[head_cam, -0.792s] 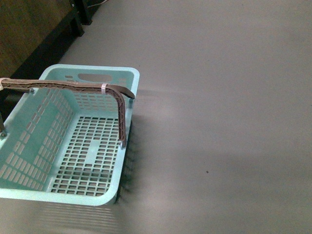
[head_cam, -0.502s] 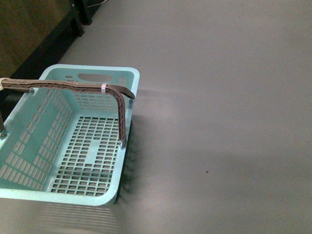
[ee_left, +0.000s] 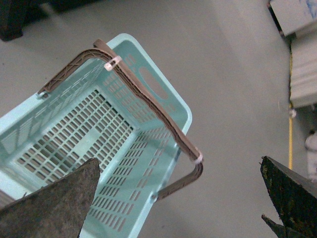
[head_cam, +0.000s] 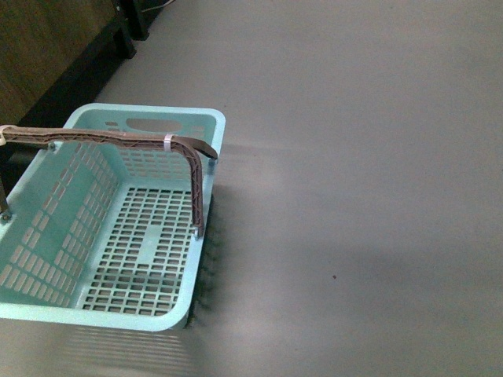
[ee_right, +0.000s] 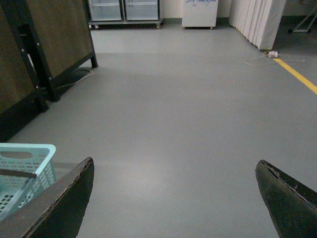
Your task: Pick lemon and mango into basket
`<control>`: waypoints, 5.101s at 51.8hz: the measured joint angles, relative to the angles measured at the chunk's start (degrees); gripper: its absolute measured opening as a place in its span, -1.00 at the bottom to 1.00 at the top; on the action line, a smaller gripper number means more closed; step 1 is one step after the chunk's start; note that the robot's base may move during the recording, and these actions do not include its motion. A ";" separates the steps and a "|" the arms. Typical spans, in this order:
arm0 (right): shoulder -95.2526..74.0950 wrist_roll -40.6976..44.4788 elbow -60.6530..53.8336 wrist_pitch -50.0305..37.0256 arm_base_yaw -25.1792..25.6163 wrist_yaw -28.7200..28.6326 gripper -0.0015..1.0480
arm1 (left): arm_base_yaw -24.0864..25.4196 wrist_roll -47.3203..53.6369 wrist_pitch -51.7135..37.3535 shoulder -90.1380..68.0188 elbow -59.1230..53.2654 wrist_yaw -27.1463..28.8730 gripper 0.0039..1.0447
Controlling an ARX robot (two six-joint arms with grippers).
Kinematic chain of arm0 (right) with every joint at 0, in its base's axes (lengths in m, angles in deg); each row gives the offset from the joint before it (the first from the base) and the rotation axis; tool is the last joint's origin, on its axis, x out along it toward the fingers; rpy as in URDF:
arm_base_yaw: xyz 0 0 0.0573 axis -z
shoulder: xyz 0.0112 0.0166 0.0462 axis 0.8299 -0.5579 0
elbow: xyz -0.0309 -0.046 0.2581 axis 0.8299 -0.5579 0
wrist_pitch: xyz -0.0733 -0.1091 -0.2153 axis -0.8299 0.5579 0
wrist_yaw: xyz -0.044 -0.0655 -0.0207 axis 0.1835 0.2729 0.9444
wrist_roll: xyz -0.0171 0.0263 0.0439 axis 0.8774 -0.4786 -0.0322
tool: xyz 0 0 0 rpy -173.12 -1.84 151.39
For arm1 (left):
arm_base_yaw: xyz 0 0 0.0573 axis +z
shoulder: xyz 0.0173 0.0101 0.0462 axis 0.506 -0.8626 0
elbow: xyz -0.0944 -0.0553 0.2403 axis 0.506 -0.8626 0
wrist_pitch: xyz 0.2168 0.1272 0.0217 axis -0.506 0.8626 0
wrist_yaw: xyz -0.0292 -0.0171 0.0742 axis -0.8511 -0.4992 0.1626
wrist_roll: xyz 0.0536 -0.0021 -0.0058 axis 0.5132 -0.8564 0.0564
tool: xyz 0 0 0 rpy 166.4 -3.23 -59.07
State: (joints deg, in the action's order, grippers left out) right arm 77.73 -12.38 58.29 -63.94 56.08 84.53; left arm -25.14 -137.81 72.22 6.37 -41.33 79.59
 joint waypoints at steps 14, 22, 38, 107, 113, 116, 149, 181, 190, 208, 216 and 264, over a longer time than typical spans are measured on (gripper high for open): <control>0.00 -0.02 0.00 0.00 0.00 0.00 0.83 | -7.08 -16.61 -18.21 -39.12 12.90 3.08 0.87; 0.00 -0.02 0.00 0.00 0.00 0.00 0.83 | -10.64 -21.81 -18.62 -50.88 22.03 4.52 0.87; 0.00 0.00 0.00 0.00 0.00 0.00 0.83 | -12.63 -25.90 -15.87 -63.65 35.93 6.60 0.87; 0.00 -0.02 0.00 0.00 0.00 -0.02 0.83 | -9.07 -36.87 17.66 -12.37 30.84 2.51 -0.42; 0.00 -0.02 0.00 0.00 0.00 0.00 0.83 | -8.76 -37.46 23.21 -5.84 31.65 2.38 -0.42; 0.00 -0.02 0.00 0.00 0.00 -0.02 0.83 | -8.76 -37.29 25.33 -3.34 32.09 2.43 -0.42; 0.00 0.00 0.00 0.00 0.00 -0.07 0.83 | -8.79 -37.29 26.67 -1.20 32.85 2.73 -0.43; 0.00 0.00 0.00 0.00 0.00 -0.09 0.83 | -8.79 -36.76 26.67 -1.20 32.98 2.49 -0.46; 0.00 -0.02 0.00 0.00 0.00 -0.13 0.83 | -8.79 -36.76 26.67 -1.18 33.05 2.56 -0.46; 0.00 -0.04 0.00 0.00 0.00 -0.13 0.83 | -8.79 -36.76 26.67 -1.18 33.16 2.56 -0.46; 0.00 -0.04 0.00 0.00 0.00 -0.13 0.83 | -8.79 -36.76 26.67 -1.20 33.16 2.56 -0.46; 0.00 -0.02 0.00 -0.02 0.00 -0.11 0.83 | -8.79 -36.76 26.67 -1.18 33.35 2.54 -0.46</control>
State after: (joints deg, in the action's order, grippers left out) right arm 77.73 -12.40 58.29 -63.96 56.08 84.42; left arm -33.93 -174.57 98.88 5.19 -7.98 82.12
